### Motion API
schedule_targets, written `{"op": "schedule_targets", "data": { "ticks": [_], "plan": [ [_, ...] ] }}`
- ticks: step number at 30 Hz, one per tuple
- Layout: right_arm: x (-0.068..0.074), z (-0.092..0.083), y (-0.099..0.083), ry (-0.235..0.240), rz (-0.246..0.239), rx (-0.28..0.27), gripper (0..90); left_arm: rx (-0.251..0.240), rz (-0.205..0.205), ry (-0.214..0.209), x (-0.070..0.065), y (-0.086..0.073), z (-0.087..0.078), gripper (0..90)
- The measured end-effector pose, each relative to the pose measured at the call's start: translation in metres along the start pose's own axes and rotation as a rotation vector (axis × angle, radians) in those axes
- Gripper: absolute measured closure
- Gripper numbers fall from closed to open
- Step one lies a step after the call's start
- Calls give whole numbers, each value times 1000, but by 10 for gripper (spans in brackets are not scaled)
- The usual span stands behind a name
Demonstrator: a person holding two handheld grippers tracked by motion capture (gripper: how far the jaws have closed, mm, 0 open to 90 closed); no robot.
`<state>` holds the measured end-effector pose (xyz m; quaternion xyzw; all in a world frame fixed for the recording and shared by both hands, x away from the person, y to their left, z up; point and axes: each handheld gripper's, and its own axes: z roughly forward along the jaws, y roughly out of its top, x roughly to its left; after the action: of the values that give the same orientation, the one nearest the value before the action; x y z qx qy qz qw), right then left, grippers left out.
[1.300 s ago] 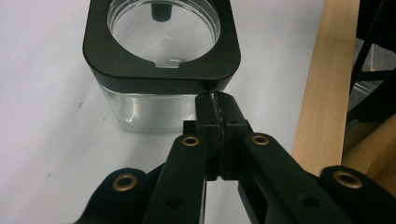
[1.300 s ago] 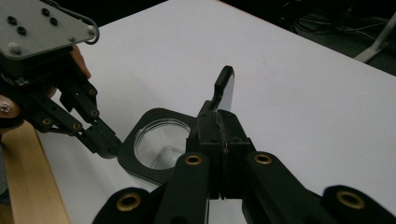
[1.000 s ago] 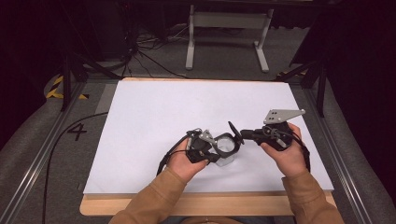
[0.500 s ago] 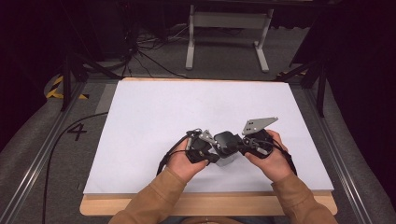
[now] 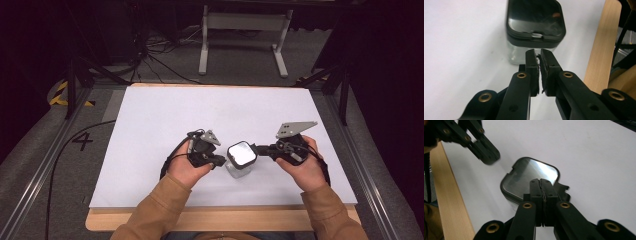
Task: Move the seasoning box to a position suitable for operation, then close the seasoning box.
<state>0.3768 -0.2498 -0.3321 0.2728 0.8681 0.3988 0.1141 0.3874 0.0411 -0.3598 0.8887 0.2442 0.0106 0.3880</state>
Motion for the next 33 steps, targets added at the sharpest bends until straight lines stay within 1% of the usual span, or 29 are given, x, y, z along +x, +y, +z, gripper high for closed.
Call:
{"op": "schedule_targets", "data": {
  "ticks": [1, 3, 4, 5, 6, 7, 9, 10, 11, 13, 14, 15, 16, 17, 18, 19, 20, 21, 22, 23, 24, 25, 26, 27, 28, 29, 30, 31, 33],
  "plan": [
    [-4, -4, -3, -6, 20, 4, 898, -7, -7, 15, 2, 0, -3, 846],
    [-10, -10, -7, -16, 36, 23, 898, -5, -11, 49, 9, -1, -9, 845],
    [-12, -12, -8, -20, 38, 31, 898, -11, -20, 55, 12, -2, -10, 845],
    [-14, -12, -10, -22, 39, 39, 898, -3, -23, 63, 15, -2, -12, 846],
    [-15, -13, -11, -18, 43, 46, 898, -11, -35, 68, 17, -3, -13, 845],
    [-17, -12, -13, -20, 44, 57, 898, -10, -47, 69, 19, -3, -14, 844],
    [-19, -10, -17, -23, 44, 82, 898, -3, -46, 83, 24, -3, -16, 841],
    [-20, -8, -19, -19, 46, 96, 898, -2, -53, 88, 26, -4, -17, 836],
    [-20, -6, -21, -20, 44, 108, 899, -4, -78, 85, 27, -4, -18, 827],
    [-22, -3, -24, -10, 56, 128, 899, 4, -72, 68, 30, -5, -22, 802],
    [-23, -1, -26, -6, 58, 142, 899, -4, -76, 66, 32, -6, -24, 802],
    [-23, 2, -27, 3, 64, 152, 900, 3, -81, 70, 32, -6, -26, 805],
    [-23, 5, -28, 11, 62, 161, 899, 7, -71, 73, 34, -7, -27, 805],
    [-24, 7, -29, 12, 62, 167, 899, 1, -80, 79, 34, -7, -27, 805],
    [-24, 10, -30, 17, 63, 172, 900, 13, -81, 78, 35, -8, -29, 805],
    [-24, 14, -31, 19, 63, 180, 900, 3, -84, 78, 36, -9, -29, 804],
    [-25, 17, -32, 25, 58, 188, 900, 4, -86, 79, 37, -10, -29, 800],
    [-25, 20, -33, 28, 57, 191, 899, 4, -84, 79, 37, -10, -30, 798],
    [-25, 22, -33, 28, 59, 191, 900, -1, -90, 81, 37, -10, -30, 796],
    [-25, 23, -33, 27, 52, 184, 900, 3, -94, 78, 37, -11, -30, 793],
    [-26, 25, -33, 37, 58, 175, 900, 6, -91, 82, 37, -12, -30, 785],
    [-27, 29, -34, 48, 61, 180, 900, 6, -91, 82, 37, -12, -30, 775],
    [-29, 33, -35, 47, 60, 185, 900, 2, -102, 83, 36, -13, -30, 773],
    [-29, 33, -35, 47, 60, 185, 900, 8, -96, 84, 37, -14, -31, 773],
    [-30, 36, -35, 44, 61, 188, 900, 1, -102, 87, 36, -15, -31, 773],
    [-31, 39, -36, 46, 63, 194, 900, 10, -97, 88, 36, -16, -33, 773],
    [-32, 42, -36, 46, 62, 198, 900, 0, -109, 91, 35, -17, -33, 774],
    [-33, 43, -36, 49, 62, 196, 900, 9, -102, 91, 35, -19, -34, 774],
    [-37, 44, -35, 52, 68, 188, 900, 6, -110, 95, 34, -22, -36, 774]
  ]
}}
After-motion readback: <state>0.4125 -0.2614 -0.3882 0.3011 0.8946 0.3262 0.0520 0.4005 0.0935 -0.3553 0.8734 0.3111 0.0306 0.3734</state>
